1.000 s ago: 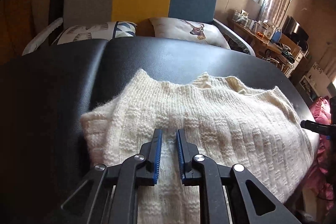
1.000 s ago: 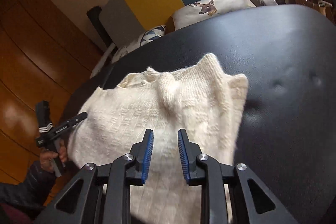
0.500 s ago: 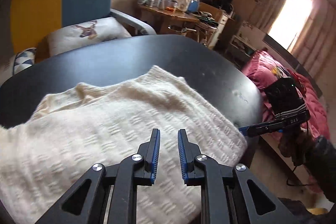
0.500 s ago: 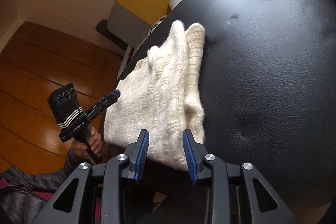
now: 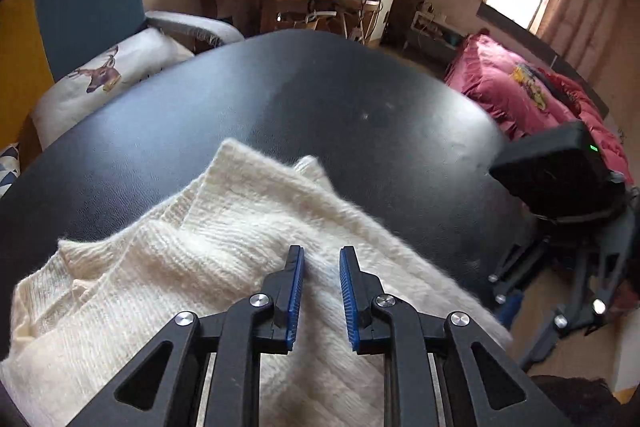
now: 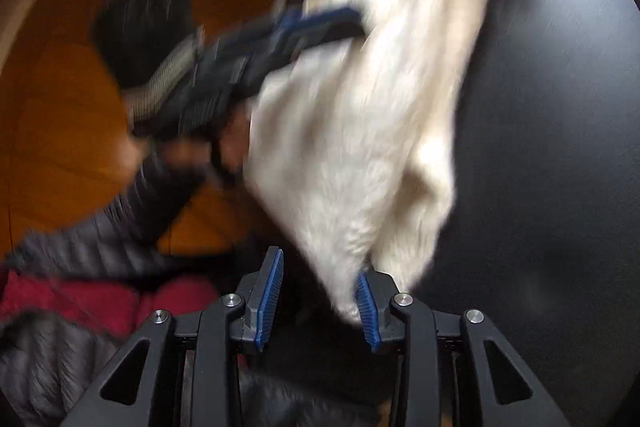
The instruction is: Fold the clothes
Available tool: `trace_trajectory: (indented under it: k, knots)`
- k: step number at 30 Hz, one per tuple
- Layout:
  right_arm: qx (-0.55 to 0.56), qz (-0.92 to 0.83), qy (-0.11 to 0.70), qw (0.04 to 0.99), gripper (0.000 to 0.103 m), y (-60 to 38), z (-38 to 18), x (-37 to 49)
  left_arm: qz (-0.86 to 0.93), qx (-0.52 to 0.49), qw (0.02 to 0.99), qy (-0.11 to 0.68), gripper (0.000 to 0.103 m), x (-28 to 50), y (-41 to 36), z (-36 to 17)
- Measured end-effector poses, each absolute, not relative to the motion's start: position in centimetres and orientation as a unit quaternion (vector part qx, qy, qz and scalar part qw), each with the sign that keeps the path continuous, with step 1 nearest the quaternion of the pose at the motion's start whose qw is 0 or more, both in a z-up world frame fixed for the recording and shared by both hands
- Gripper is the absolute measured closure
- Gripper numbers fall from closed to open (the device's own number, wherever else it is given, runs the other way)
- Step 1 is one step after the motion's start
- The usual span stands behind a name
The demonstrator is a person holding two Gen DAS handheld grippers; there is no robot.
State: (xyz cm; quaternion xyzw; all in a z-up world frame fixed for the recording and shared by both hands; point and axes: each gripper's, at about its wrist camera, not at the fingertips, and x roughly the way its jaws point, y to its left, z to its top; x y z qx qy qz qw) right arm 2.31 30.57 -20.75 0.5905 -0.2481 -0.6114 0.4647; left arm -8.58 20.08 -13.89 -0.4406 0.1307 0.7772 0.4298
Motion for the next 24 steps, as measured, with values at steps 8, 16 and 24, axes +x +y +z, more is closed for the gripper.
trace_trajectory:
  k: [8,16,24]
  knots:
    - [0.583,-0.630,-0.263,0.441,0.086,32.2,-21.3,4.1,0.785,-0.428,0.436,0.103,0.084,-8.4,19.7,-14.1]
    - [0.511,-0.765,-0.199,0.337,0.069,34.8,-13.9,4.6,0.838,-0.387,0.378,0.065,0.071,-8.2,10.8,-10.0]
    - [0.444,-0.848,-0.045,0.286,0.069,25.2,-10.5,-1.2,0.850,-0.391,0.340,0.095,0.071,-7.6,7.0,-11.8]
